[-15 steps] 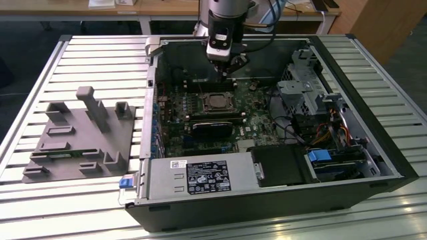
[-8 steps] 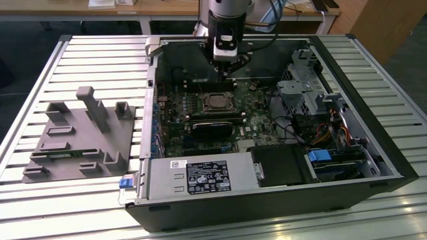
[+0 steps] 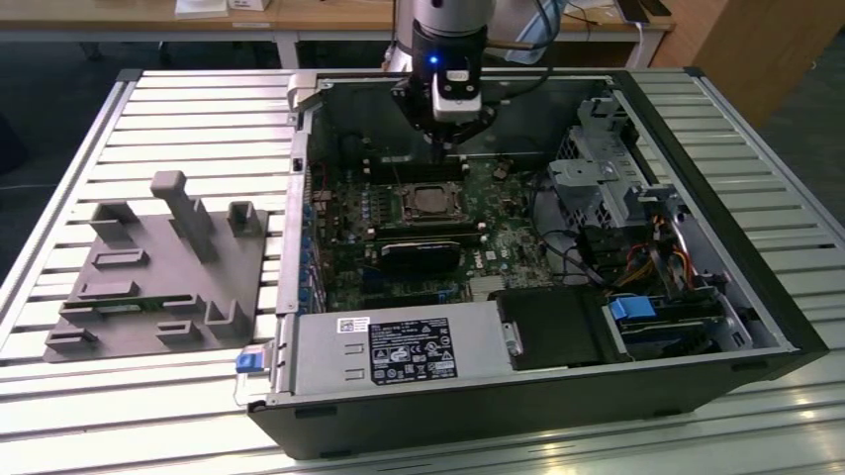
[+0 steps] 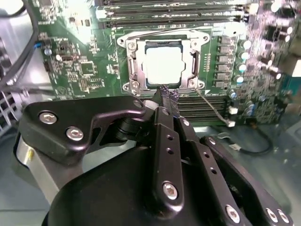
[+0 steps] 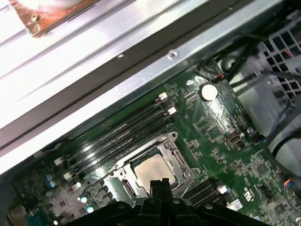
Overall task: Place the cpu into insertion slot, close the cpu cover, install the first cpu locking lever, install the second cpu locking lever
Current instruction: 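Install the first cpu locking lever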
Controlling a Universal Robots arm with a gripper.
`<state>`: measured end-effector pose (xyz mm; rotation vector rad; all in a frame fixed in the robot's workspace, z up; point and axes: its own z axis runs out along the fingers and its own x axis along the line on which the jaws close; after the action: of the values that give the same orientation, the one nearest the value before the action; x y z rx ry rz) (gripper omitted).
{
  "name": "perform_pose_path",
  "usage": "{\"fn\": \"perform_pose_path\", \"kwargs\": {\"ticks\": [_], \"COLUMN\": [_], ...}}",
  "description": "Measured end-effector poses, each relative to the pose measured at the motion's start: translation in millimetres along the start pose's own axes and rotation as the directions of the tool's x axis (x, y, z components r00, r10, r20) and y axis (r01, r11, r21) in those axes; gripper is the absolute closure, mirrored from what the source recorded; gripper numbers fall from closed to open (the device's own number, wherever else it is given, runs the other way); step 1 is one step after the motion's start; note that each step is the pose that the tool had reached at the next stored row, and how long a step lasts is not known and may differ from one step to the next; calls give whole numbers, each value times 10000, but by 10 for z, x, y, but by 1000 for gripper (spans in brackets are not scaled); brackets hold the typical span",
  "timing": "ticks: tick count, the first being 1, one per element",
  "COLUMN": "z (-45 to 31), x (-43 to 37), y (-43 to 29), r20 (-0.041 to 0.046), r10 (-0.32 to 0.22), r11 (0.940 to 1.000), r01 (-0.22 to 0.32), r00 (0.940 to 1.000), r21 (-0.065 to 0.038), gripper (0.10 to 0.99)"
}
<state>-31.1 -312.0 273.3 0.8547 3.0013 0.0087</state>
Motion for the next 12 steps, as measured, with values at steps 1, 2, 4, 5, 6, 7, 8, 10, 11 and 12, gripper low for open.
{"fn": "perform_pose_path", "kwargs": {"ticks": [1, 2, 4, 5, 6, 7, 8, 10, 11, 12], "z": [0, 0, 0, 1, 1, 1, 1, 1, 2, 2], "x": [0, 0, 0, 0, 0, 0, 0, 0, 0, 0], "y": [0, 0, 0, 0, 0, 0, 0, 0, 0, 0], "r20": [-2, -4, -8, -9, -11, -13, -14, -17, -18, -20], "r10": [-181, -360, -732, -909, -1089, -1267, -1445, -1799, -1993, -2167], "r11": [9998, 9994, 9973, 9959, 9941, 9919, 9895, 9837, 9799, 9762], "r01": [181, 360, 732, 909, 1089, 1266, 1445, 1799, 1993, 2167], "r00": [9998, 9994, 9973, 9959, 9941, 9919, 9895, 9837, 9799, 9762], "r21": [-3, -6, -13, -17, -20, -24, -27, -35, -39, -42], "gripper": [980, 980, 980, 980, 980, 980, 980, 980, 980, 980]}}
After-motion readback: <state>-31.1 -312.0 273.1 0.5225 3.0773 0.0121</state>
